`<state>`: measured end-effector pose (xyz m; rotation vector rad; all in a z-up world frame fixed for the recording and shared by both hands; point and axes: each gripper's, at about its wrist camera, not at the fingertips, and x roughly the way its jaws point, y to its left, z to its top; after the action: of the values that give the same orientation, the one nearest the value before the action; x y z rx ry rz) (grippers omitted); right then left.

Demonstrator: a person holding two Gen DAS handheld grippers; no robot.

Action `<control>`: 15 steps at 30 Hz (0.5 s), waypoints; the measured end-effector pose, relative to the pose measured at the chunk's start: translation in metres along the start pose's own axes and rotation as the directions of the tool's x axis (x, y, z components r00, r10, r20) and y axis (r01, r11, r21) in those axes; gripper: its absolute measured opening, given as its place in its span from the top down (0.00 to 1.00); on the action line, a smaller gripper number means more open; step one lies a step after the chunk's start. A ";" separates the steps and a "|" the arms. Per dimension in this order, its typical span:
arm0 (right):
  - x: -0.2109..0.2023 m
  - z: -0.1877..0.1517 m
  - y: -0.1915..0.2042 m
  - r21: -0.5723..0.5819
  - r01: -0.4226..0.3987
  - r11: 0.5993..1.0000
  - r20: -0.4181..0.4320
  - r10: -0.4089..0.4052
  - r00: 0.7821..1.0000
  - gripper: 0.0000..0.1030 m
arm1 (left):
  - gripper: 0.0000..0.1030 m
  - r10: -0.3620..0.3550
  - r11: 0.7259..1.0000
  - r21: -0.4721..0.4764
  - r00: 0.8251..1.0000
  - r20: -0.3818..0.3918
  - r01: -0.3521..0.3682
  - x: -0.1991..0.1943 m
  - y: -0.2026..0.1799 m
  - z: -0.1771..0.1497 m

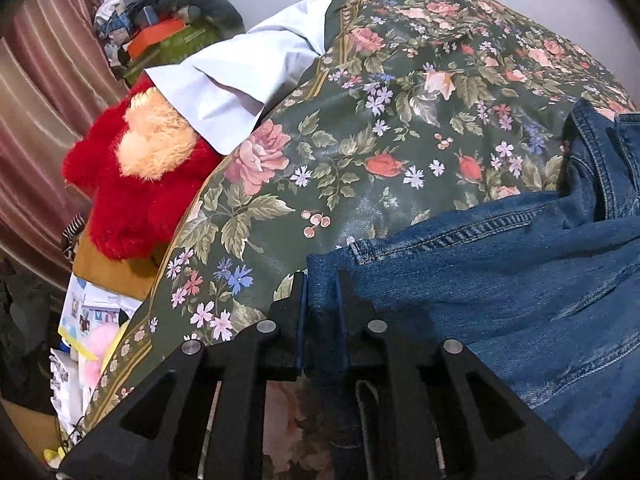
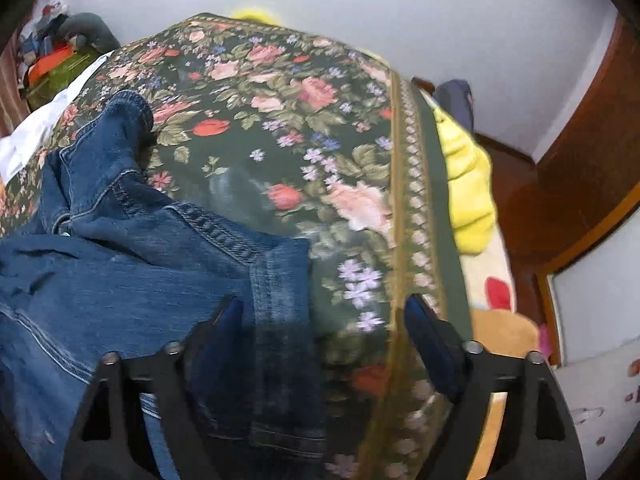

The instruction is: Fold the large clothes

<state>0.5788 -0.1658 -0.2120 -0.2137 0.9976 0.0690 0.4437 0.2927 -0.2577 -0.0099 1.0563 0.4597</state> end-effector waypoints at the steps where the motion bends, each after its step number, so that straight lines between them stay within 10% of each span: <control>1: -0.002 -0.001 -0.003 -0.003 -0.017 1.000 -0.009 0.017 1.000 0.19 | 0.84 -0.001 1.000 0.003 1.000 -0.004 0.001 -0.001 0.001 0.000; 15: -0.144 -0.036 -0.027 0.038 -0.224 0.974 0.060 0.222 0.973 0.12 | 0.23 -0.135 0.991 0.031 0.980 0.145 0.132 -0.146 0.019 -0.025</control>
<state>0.4749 -0.1942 -0.1061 -0.0574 0.9641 0.2560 0.3564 0.2512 -0.1434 -0.0279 0.9092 0.3227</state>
